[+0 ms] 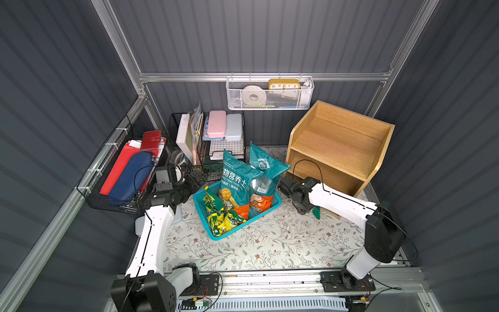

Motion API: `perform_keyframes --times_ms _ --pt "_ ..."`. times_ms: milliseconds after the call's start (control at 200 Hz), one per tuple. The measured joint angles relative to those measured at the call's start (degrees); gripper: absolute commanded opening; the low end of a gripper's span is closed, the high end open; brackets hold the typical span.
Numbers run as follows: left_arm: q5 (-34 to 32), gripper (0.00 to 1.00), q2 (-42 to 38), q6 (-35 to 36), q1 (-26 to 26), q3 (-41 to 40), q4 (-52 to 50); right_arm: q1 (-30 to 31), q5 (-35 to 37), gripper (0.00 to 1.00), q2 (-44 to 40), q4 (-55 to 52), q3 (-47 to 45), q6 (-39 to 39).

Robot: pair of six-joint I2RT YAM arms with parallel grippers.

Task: Take down the fertilizer bag from the shelf
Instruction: Pick up the fertilizer bag from the shelf, then place the fertilizer bag in the storage box.

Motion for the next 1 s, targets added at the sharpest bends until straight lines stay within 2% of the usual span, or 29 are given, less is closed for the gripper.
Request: perform_keyframes --times_ms 165,380,515,730,1001 --pt "-0.20 0.99 0.00 0.00 0.00 0.00 0.00 1.42 -9.84 0.00 -6.78 -3.91 3.56 2.93" --pt "-0.42 0.99 0.00 0.02 0.00 -0.07 0.00 1.95 -32.59 0.00 -18.99 -1.55 9.51 2.08" --pt "-0.87 0.99 0.00 0.04 0.00 -0.07 -0.02 2.23 -43.01 0.00 -20.79 1.36 16.31 2.71" --pt "-1.11 0.99 0.00 0.26 0.00 -0.07 -0.04 6.40 -53.35 0.00 -15.65 8.37 25.35 3.50" --pt "-3.78 1.00 0.13 0.94 0.00 -0.11 -1.07 13.05 -63.63 0.00 2.32 12.44 40.00 0.85"
